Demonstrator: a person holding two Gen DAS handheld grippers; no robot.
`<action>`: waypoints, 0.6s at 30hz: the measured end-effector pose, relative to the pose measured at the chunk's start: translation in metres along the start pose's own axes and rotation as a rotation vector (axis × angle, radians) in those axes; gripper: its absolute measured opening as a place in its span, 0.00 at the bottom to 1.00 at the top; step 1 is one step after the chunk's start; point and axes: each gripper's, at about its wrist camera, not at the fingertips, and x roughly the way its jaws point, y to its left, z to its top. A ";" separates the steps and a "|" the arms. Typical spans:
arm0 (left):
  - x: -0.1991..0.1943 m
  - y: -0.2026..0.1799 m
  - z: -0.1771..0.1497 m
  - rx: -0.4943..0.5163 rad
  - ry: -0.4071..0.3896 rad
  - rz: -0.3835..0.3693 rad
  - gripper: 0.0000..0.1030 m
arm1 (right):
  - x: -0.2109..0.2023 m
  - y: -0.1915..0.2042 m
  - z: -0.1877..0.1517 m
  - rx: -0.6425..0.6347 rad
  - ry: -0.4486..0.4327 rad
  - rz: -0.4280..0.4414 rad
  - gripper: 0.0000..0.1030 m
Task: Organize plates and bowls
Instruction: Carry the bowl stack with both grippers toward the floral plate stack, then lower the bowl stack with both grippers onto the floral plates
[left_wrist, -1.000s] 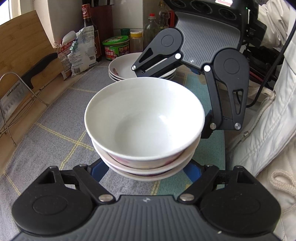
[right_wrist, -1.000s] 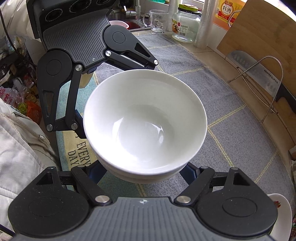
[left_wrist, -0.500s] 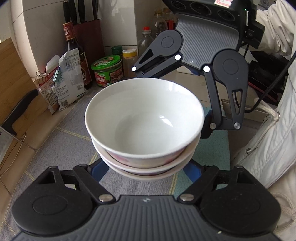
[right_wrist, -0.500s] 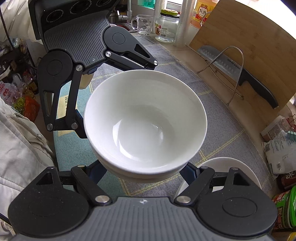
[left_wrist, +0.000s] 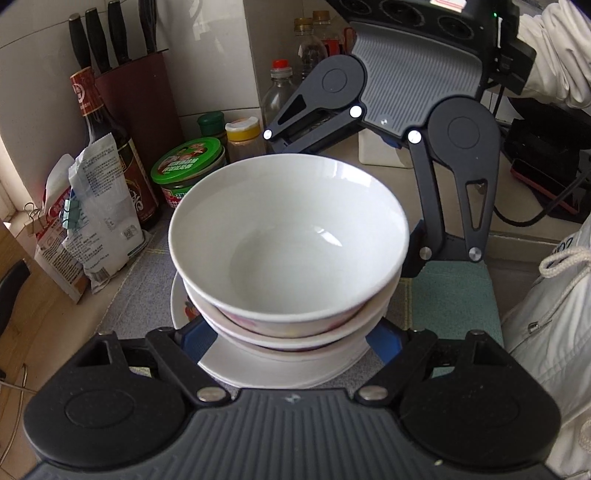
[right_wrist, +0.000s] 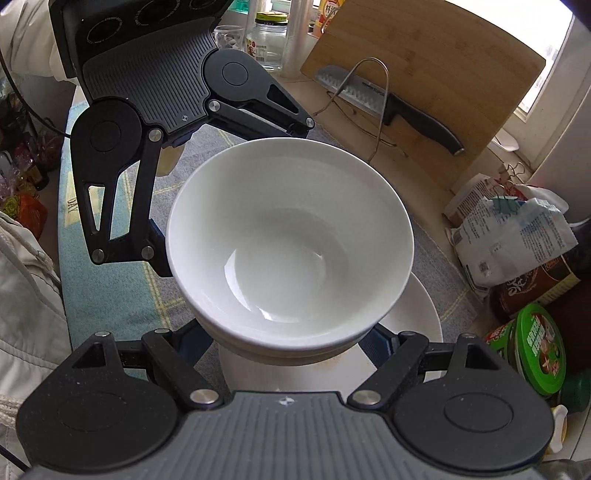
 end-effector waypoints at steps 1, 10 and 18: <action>0.004 0.002 0.002 0.001 0.000 -0.003 0.83 | 0.000 -0.003 -0.004 0.005 0.001 -0.003 0.85; 0.028 0.019 0.010 -0.006 0.020 -0.023 0.83 | 0.011 -0.030 -0.019 0.035 0.020 0.006 0.85; 0.033 0.025 0.009 -0.022 0.027 -0.040 0.83 | 0.016 -0.036 -0.025 0.044 0.032 0.024 0.85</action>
